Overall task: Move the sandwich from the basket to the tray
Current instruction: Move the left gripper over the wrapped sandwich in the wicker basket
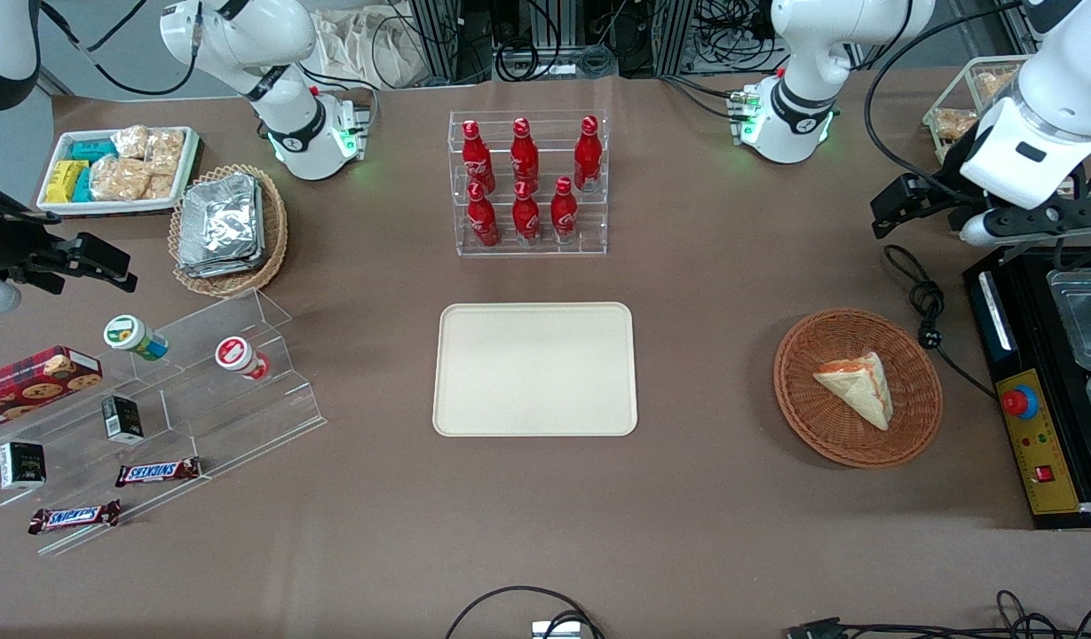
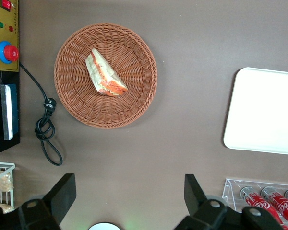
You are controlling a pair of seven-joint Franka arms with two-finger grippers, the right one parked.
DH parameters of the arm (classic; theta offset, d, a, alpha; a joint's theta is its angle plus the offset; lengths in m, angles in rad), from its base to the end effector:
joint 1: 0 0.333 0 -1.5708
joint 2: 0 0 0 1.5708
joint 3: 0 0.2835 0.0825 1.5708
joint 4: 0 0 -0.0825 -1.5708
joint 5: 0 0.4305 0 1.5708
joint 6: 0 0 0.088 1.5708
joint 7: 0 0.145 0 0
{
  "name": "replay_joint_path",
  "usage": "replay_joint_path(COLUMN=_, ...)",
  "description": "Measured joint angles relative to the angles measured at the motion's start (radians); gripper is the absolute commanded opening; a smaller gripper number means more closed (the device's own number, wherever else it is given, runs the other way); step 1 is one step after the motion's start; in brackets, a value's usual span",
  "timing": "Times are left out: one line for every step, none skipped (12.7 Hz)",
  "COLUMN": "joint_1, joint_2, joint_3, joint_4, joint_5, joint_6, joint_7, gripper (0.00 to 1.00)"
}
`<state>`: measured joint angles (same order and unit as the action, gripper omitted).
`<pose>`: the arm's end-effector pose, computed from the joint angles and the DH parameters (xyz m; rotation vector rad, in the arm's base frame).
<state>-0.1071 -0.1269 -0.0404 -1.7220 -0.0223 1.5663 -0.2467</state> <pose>0.5554 -0.0867 0.5492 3.1261 0.1562 -0.0496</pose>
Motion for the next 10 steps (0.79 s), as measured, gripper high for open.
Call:
replay_joint_path(joint_1=0.001, joint_2=0.004, joint_3=0.000, joint_4=0.000, joint_5=0.006, joint_6=0.000, joint_7=0.003, gripper=1.00)
replay_joint_path(joint_1=0.002, joint_2=0.007, joint_3=0.001, joint_4=-0.001, joint_5=0.015, joint_6=0.000, joint_7=0.004, gripper=1.00)
replay_joint_path(joint_1=0.004, joint_2=0.010, joint_3=0.002, joint_4=-0.002, joint_5=0.020, joint_6=0.000, joint_7=0.006, gripper=1.00)
replay_joint_path(joint_1=0.006, joint_2=0.014, joint_3=0.005, joint_4=-0.004, joint_5=0.022, joint_6=0.001, joint_7=0.007, gripper=1.00)
replay_joint_path(joint_1=0.008, joint_2=0.020, joint_3=0.010, joint_4=-0.014, joint_5=0.028, joint_6=0.010, joint_7=0.008, gripper=1.00)
replay_joint_path(joint_1=0.009, joint_2=0.030, joint_3=0.018, joint_4=-0.037, joint_5=0.040, joint_6=0.040, joint_7=0.007, gripper=1.00)
replay_joint_path(joint_1=0.010, joint_2=0.044, joint_3=0.036, joint_4=-0.072, joint_5=0.045, joint_6=0.094, joint_7=0.005, gripper=1.00)
replay_joint_path(joint_1=0.013, joint_2=0.064, joint_3=0.058, joint_4=-0.109, joint_5=0.045, joint_6=0.158, joint_7=-0.007, gripper=1.00)
replay_joint_path(joint_1=0.015, joint_2=0.092, joint_3=0.078, joint_4=-0.141, joint_5=0.044, joint_6=0.216, joint_7=-0.047, gripper=1.00)
replay_joint_path(joint_1=0.017, joint_2=0.132, joint_3=0.096, joint_4=-0.161, joint_5=0.044, joint_6=0.259, joint_7=-0.111, gripper=1.00)
